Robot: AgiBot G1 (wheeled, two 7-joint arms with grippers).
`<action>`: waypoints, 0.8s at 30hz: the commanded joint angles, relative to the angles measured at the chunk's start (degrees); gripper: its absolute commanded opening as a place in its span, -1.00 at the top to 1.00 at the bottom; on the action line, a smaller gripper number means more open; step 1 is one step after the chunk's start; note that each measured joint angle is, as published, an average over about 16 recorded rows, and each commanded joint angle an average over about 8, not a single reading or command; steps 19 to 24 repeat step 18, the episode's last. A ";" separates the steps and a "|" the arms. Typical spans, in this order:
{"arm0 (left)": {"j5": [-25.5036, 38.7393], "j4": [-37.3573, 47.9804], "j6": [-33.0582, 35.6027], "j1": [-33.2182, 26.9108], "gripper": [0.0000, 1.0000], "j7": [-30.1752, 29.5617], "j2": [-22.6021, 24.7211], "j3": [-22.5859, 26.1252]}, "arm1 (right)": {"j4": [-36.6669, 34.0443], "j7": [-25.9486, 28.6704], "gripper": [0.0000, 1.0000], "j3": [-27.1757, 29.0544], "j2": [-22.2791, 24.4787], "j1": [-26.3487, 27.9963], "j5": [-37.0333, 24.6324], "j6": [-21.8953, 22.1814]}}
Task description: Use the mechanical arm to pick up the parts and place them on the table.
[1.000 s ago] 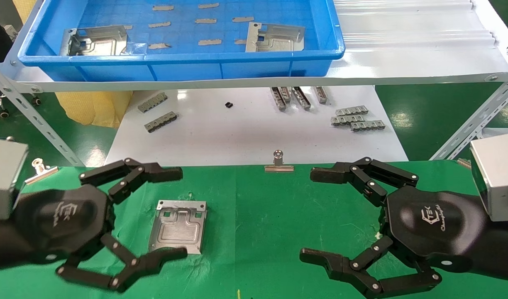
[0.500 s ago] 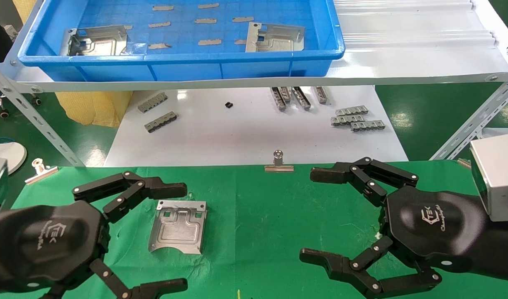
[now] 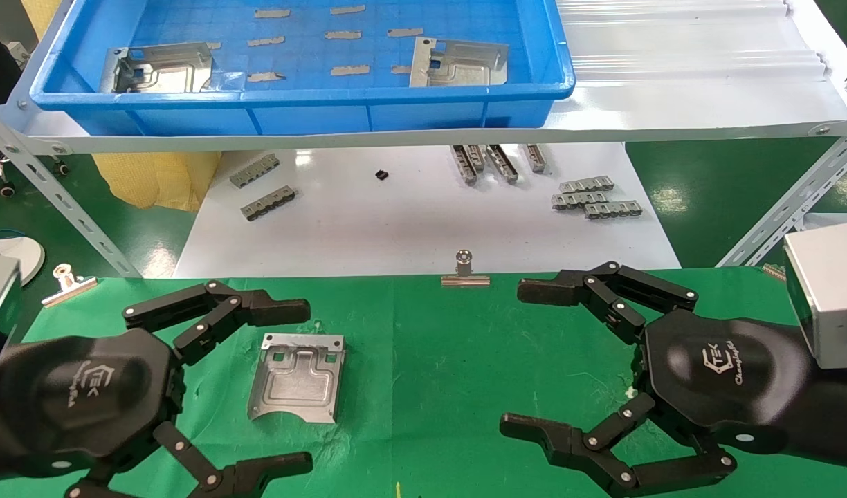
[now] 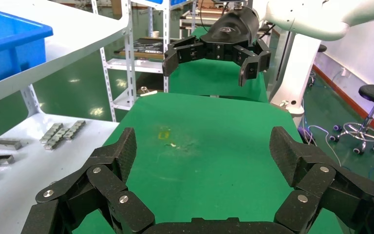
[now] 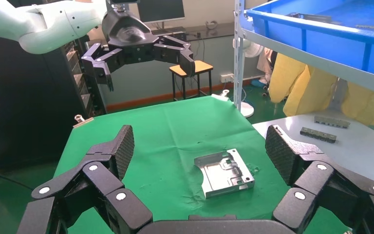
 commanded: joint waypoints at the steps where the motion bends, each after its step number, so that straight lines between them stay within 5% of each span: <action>1: 0.04 0.11 0.01 -0.06 -1.00 0.03 0.03 0.04 | 0.00 0.00 -1.00 0.00 0.00 0.00 0.00 0.00; 24: 0.18 0.46 0.07 -0.22 -1.00 0.17 0.12 0.14 | 0.00 0.00 -1.00 0.00 0.00 0.00 0.00 0.00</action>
